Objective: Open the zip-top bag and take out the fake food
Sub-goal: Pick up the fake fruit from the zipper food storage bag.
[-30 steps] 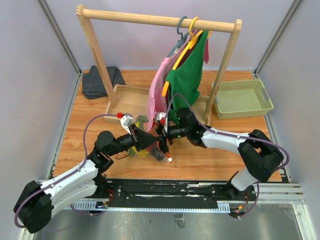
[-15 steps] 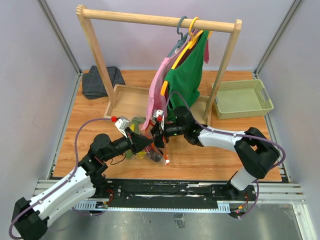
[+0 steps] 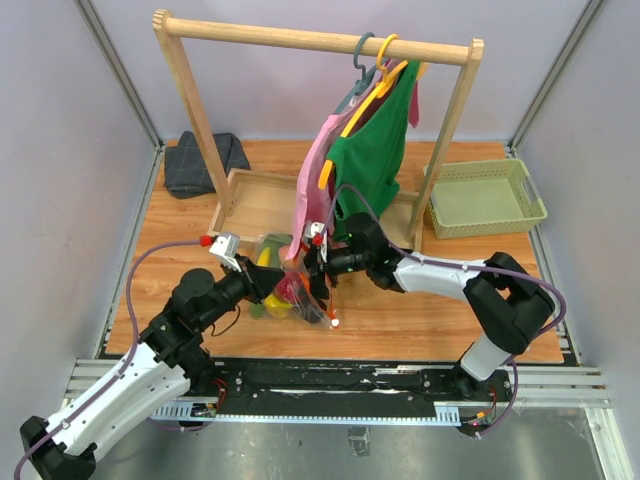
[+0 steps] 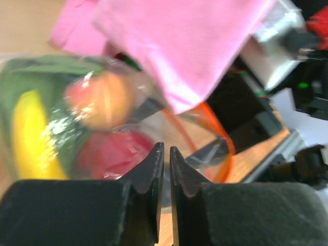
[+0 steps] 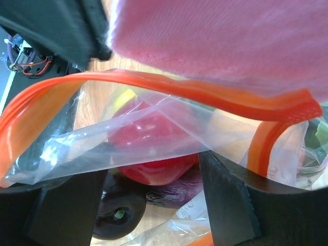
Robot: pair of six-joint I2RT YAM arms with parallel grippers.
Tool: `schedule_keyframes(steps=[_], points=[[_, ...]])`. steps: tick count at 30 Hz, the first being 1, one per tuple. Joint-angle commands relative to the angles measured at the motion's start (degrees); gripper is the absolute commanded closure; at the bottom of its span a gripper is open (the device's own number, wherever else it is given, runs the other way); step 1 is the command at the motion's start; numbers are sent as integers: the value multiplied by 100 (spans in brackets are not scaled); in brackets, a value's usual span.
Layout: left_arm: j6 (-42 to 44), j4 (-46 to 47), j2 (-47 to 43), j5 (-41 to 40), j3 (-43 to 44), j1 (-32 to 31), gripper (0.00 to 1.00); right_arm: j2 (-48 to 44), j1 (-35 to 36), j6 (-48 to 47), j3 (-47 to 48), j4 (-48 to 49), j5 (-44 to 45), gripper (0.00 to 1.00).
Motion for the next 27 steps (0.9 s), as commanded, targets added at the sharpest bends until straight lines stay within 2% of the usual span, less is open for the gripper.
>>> schedule_keyframes(steps=[1,6,8,16,20,25,27], points=[[-158,-1008,72,-1339,117,-26,90,99,130,-245,239,-90,-120,29],[-270,-1036,795,-1936,97,-18,95,135,134,-275,266,-144,-150,27],[-200,-875,1087,-1941,88,-21,96,135,140,-327,289,-183,-155,26],[-70,91,1680,-1033,-116,-18,97,247,329,-686,493,-711,64,21],[-111,321,1752,-833,-221,-20,97,300,359,-786,550,-871,185,18],[-85,175,1716,-1041,-204,-17,97,317,382,-991,658,-1247,441,24],[-63,80,1635,-1130,-201,-11,97,267,370,-1156,662,-1407,520,31]])
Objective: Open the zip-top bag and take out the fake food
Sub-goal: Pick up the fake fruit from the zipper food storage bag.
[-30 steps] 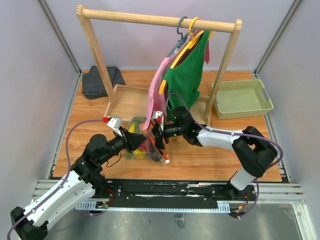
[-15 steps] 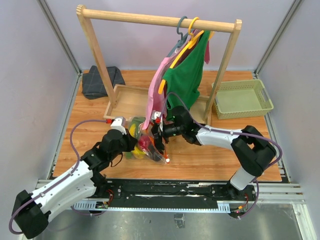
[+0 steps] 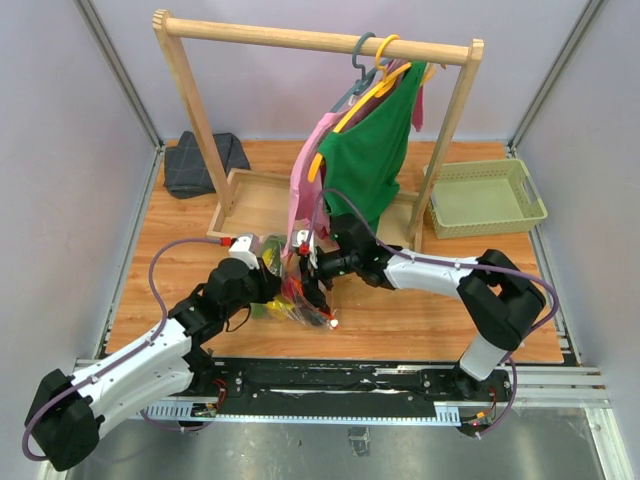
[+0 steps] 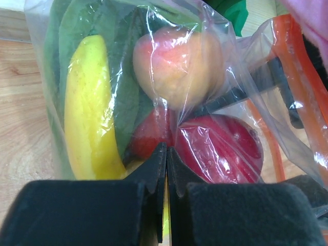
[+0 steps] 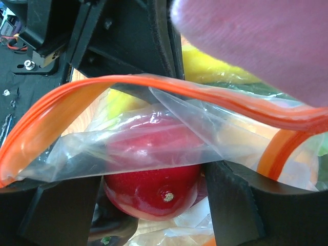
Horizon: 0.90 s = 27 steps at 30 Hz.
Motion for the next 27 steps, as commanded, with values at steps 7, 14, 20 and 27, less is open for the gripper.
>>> schedule_keyframes(steps=[7,14,20,27], points=[[-27,-103,-546,-355,-46,7,85,-415,-245,-327,138,-614,-156,61],[-95,-186,-1025,-462,-50,6,76,-864,-619,32,-62,-433,-830,73],[-124,-155,-1429,-342,-96,7,76,-968,-811,-259,-50,-1128,-966,75],[-136,-64,-1631,-257,-174,3,76,-1207,-1046,-671,-124,-1812,-1126,77]])
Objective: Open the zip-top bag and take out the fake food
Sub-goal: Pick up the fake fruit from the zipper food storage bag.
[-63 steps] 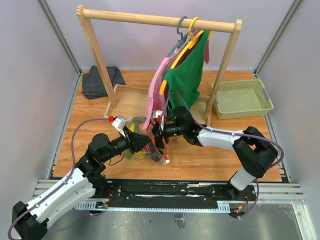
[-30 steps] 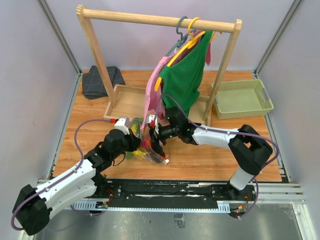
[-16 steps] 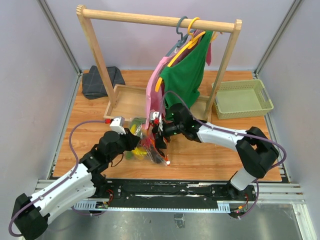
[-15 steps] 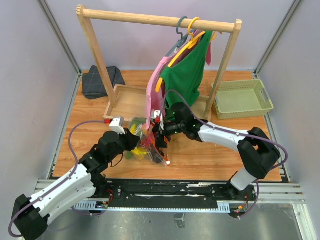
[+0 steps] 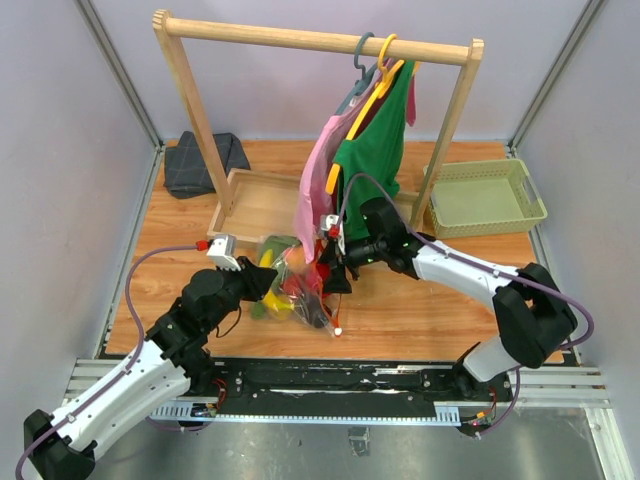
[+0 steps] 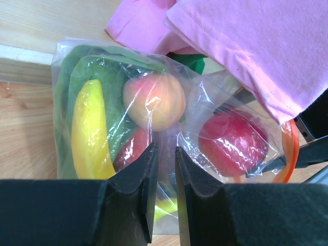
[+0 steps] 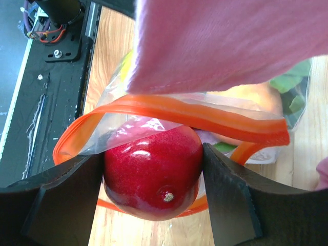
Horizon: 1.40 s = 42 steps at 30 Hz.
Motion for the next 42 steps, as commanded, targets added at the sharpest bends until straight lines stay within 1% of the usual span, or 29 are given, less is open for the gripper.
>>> schedule_keyframes(steps=[1,12,22,31,36,42], points=[[-35,204,-85,29,-118,6,76,-326,-152,-419,-105,-610,-270,78],[1,216,-119,62,-127,7,75,-607,-413,-937,-267,-1329,-540,79],[10,223,-255,46,-138,7,75,-855,-707,-1131,-260,-1842,-824,80],[-5,290,-331,82,-178,7,75,-1006,-1081,-1438,-282,-2272,-777,81],[31,299,-326,75,-149,7,75,-1110,-1204,-1788,-294,-2649,-656,81],[75,302,-349,40,-129,1,75,-1366,-1551,-2352,-294,-3327,-539,81]])
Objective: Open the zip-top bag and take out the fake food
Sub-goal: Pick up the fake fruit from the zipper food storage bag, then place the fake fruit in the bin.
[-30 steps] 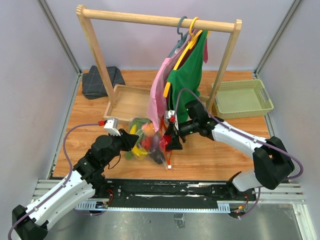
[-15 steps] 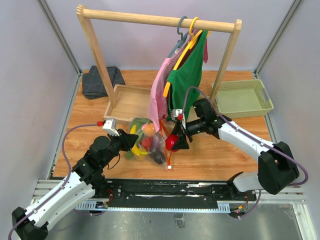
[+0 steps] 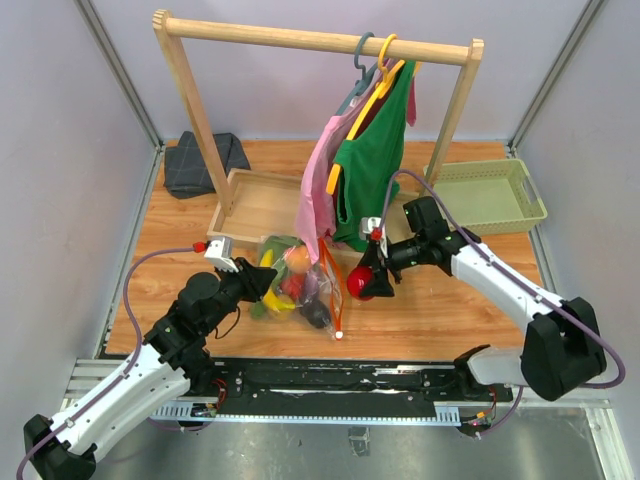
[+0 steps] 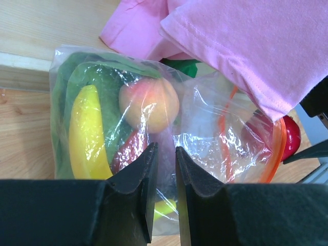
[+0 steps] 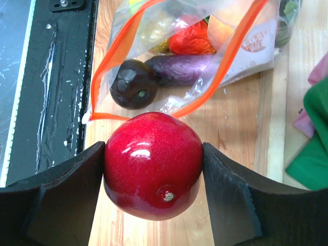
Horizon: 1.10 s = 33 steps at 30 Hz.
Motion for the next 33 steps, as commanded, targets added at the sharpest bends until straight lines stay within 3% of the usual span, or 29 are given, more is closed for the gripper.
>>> schedule_keyframes(steps=[1,7,20,28,33], points=[[84,218,-73,-19,-27,6,75,-292,-320,-664,-64,-757,77,81],[167,214,-68,-43,37,7,75,-585,-847,-1438,-113,-1498,353,81],[249,199,-93,-65,75,7,75,-934,-2704,-3470,216,-2795,884,81],[240,110,-270,-81,58,2,75,-363,-4018,-3753,782,-2866,574,81],[210,111,-336,-72,15,7,75,90,-4593,-3435,1185,-2628,381,81]])
